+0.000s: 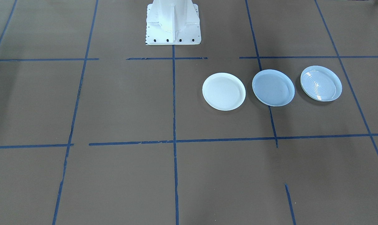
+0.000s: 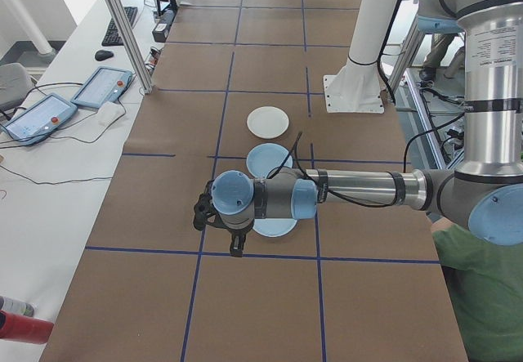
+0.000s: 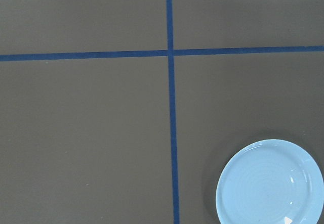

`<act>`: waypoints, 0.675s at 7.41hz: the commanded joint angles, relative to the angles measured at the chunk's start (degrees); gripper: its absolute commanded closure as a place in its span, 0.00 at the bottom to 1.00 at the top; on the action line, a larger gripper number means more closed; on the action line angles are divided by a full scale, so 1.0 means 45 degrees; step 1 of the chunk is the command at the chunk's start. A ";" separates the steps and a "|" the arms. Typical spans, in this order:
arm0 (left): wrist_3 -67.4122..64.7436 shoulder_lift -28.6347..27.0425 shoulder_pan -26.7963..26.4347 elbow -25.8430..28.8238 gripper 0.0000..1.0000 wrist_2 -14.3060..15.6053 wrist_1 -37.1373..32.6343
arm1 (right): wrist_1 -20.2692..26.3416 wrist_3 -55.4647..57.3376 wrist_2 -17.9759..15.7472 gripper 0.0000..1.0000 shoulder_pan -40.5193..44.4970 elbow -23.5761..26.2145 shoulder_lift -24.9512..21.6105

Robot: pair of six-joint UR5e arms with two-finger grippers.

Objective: Stack plate in center

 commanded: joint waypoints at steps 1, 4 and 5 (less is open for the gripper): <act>-0.0074 0.0039 0.1288 0.0157 0.00 -0.0163 -0.0424 | 0.0000 0.0000 0.0000 0.00 0.0000 0.0000 -0.0001; -0.2466 0.0388 0.2130 0.0680 0.00 0.0980 -0.3182 | 0.0000 0.0000 0.0000 0.00 0.0000 0.0000 -0.0001; -0.3733 0.0488 0.2479 0.1380 0.00 0.1434 -0.4997 | 0.0000 0.0000 0.0000 0.00 0.0000 0.0000 -0.0001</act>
